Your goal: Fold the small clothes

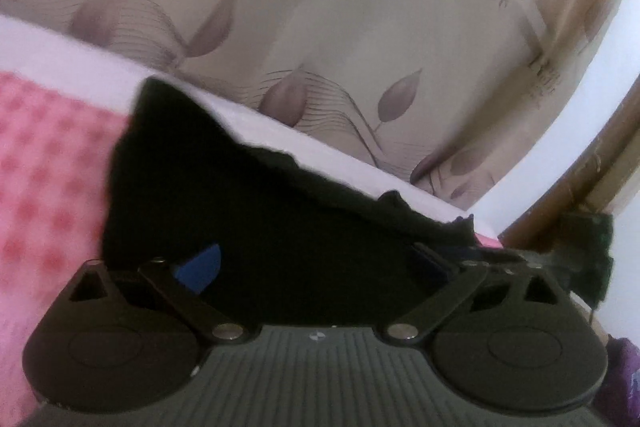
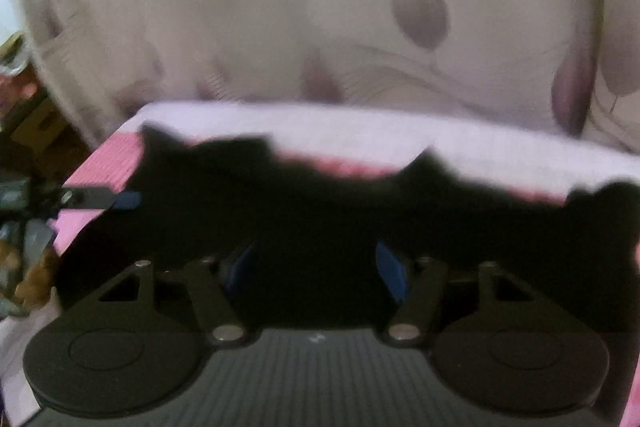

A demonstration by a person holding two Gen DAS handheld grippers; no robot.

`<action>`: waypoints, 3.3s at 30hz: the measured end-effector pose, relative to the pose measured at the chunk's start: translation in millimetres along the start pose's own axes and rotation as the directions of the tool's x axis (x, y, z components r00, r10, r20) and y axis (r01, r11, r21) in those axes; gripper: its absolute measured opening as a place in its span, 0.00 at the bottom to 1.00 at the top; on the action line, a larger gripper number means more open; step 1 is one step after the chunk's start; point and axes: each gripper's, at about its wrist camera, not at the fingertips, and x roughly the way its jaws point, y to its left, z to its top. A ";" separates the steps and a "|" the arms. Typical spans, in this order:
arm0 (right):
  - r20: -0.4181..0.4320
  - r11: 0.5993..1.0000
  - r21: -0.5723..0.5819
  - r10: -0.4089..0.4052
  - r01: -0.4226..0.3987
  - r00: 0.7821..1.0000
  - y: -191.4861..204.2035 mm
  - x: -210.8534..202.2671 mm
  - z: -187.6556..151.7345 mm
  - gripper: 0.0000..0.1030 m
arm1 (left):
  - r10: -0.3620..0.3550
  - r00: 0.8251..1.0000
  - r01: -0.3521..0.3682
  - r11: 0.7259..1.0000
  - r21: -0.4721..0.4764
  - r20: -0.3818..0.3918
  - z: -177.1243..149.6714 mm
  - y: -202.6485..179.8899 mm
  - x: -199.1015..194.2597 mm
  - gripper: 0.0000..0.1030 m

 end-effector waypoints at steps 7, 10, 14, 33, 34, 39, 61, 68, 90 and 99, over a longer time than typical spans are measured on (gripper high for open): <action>0.411 0.893 0.445 -0.140 -0.064 0.901 -71.8 -41.5 6.2 0.65 | 0.299 0.915 -0.249 0.947 -0.205 0.272 38.3 40.9 3.8 0.96; 0.440 0.907 0.406 -0.087 -0.111 0.894 -59.6 -67.0 -13.6 0.65 | 0.300 0.908 -0.222 0.936 -0.271 0.293 33.8 57.0 -19.8 0.97; 0.394 0.932 0.333 -0.002 -0.141 0.919 -24.6 -90.4 -53.8 0.68 | 0.263 0.924 -0.212 0.957 -0.200 0.277 13.9 59.4 -55.1 0.99; 0.137 0.923 -0.072 -0.367 0.379 0.920 67.7 -38.3 -123.1 1.00 | 0.413 0.899 -0.436 0.876 0.206 0.146 -43.7 4.6 -63.5 1.00; 0.135 0.925 -0.065 -0.363 0.374 0.922 66.1 -38.5 -122.5 1.00 | 0.423 0.893 -0.448 0.865 0.224 0.152 -43.8 1.8 -62.4 1.00; 0.135 0.925 -0.067 -0.364 0.374 0.922 66.0 -37.5 -122.4 1.00 | 0.454 0.876 -0.483 0.835 0.265 0.165 -44.4 -5.1 -59.2 1.00; 0.138 0.925 -0.080 -0.359 0.371 0.923 67.4 -35.6 -122.1 1.00 | 0.519 0.824 -0.565 0.734 0.376 0.226 -44.9 -20.3 -46.9 1.00; 0.141 0.922 -0.082 -0.366 0.380 0.920 66.8 -35.5 -121.4 1.00 | 0.529 0.812 -0.583 0.706 0.402 0.248 -46.4 -22.9 -42.8 1.00; 0.142 0.921 -0.082 -0.366 0.380 0.920 67.0 -36.6 -121.9 1.00 | 0.550 0.792 -0.609 0.675 0.416 0.267 -45.5 -24.4 -36.0 1.00; 0.143 0.921 -0.082 -0.367 0.381 0.919 67.6 -37.2 -121.5 1.00 | 0.552 0.788 -0.614 0.665 0.425 0.273 -44.8 -23.4 -32.7 1.00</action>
